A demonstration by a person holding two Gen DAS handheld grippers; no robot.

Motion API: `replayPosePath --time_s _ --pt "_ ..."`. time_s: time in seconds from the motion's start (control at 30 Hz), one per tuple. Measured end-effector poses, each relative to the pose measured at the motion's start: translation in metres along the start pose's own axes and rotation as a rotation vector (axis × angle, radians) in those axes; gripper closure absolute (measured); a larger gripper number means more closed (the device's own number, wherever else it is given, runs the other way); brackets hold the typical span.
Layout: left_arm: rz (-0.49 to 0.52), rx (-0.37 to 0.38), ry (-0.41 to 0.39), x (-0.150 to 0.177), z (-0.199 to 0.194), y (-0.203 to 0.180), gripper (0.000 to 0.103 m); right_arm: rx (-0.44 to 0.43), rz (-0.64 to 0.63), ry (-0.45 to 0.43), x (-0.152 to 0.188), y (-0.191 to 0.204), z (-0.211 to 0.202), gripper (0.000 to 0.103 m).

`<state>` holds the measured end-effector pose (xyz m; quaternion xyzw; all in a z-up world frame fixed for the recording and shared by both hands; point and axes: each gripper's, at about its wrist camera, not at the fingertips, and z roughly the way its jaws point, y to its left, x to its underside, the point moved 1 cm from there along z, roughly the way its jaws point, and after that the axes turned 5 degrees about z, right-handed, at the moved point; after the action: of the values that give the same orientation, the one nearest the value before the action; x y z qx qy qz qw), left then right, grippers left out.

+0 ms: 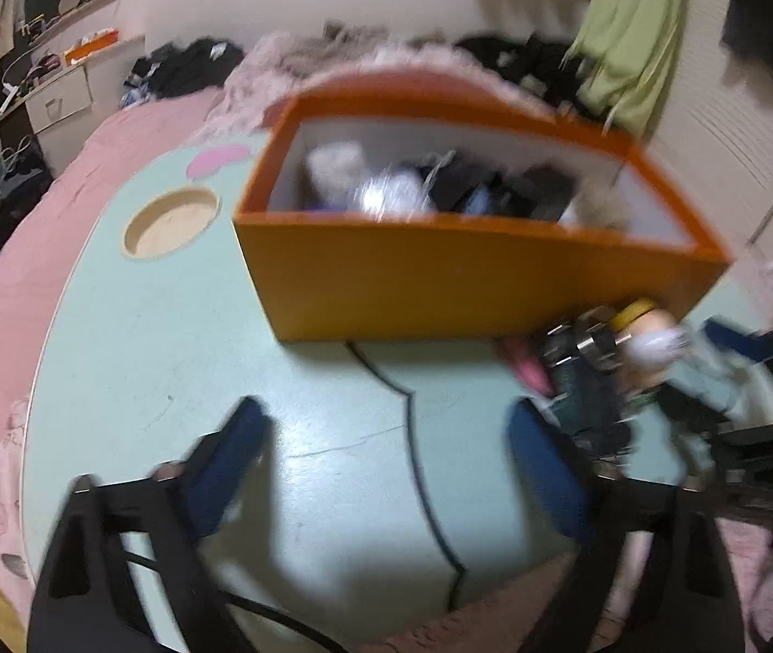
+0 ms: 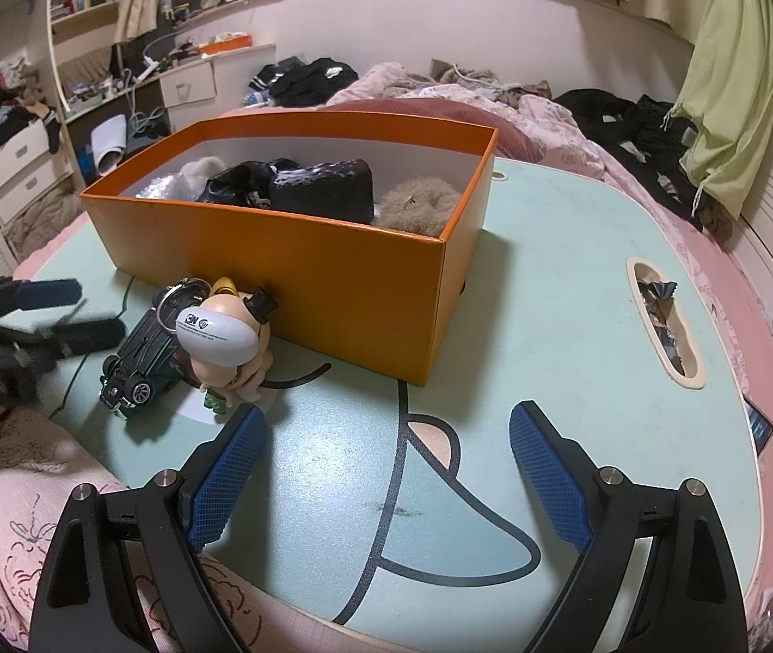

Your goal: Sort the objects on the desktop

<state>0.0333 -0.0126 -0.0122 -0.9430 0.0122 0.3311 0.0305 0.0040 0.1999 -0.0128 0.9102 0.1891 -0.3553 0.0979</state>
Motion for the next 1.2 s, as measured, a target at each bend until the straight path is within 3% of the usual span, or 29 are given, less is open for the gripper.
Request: replayPosePath --time_s 0.07,0.17,0.3,0.37,0.5,0.53,0.57,0.8,0.93,1.07,1.2 --pt "-0.009 0.053 -0.059 -0.003 -0.015 -0.002 0.022 0.000 0.000 -0.001 0.000 -0.001 0.000 0.011" --pt "0.005 0.160 -0.060 -0.013 -0.021 -0.015 0.022 -0.001 0.000 0.000 0.000 0.000 0.000 0.011" --pt "0.114 0.165 -0.028 -0.024 -0.014 -0.044 0.027 -0.001 0.000 -0.001 0.000 -0.001 0.000 0.011" --pt "0.170 0.147 0.016 -0.028 -0.002 -0.057 0.045 -0.001 0.000 -0.001 0.000 -0.001 0.001 0.011" --pt "0.200 0.152 0.085 -0.023 0.019 -0.063 0.059 -0.001 0.000 -0.001 0.000 -0.001 0.001 0.011" --pt "0.192 0.155 0.100 -0.022 0.022 -0.061 0.071 -0.001 0.000 -0.001 0.000 -0.001 0.001 0.011" --pt "0.189 0.148 0.091 -0.021 0.020 -0.059 0.075 -0.001 0.000 -0.002 0.000 -0.001 0.001 0.011" --pt "0.136 0.092 0.020 0.005 -0.001 -0.025 0.075 -0.001 0.000 -0.002 0.000 -0.002 0.001 0.011" --pt "0.080 0.106 -0.012 0.013 -0.005 -0.011 0.075 -0.011 0.006 -0.007 0.000 -0.003 0.000 0.011" --pt "0.088 0.087 -0.021 0.013 -0.006 -0.011 0.075 -0.075 0.017 -0.047 -0.004 0.000 -0.011 0.012" --pt "0.097 0.088 -0.025 0.015 -0.008 -0.011 0.075 -0.145 -0.064 -0.078 -0.015 0.024 -0.020 0.012"
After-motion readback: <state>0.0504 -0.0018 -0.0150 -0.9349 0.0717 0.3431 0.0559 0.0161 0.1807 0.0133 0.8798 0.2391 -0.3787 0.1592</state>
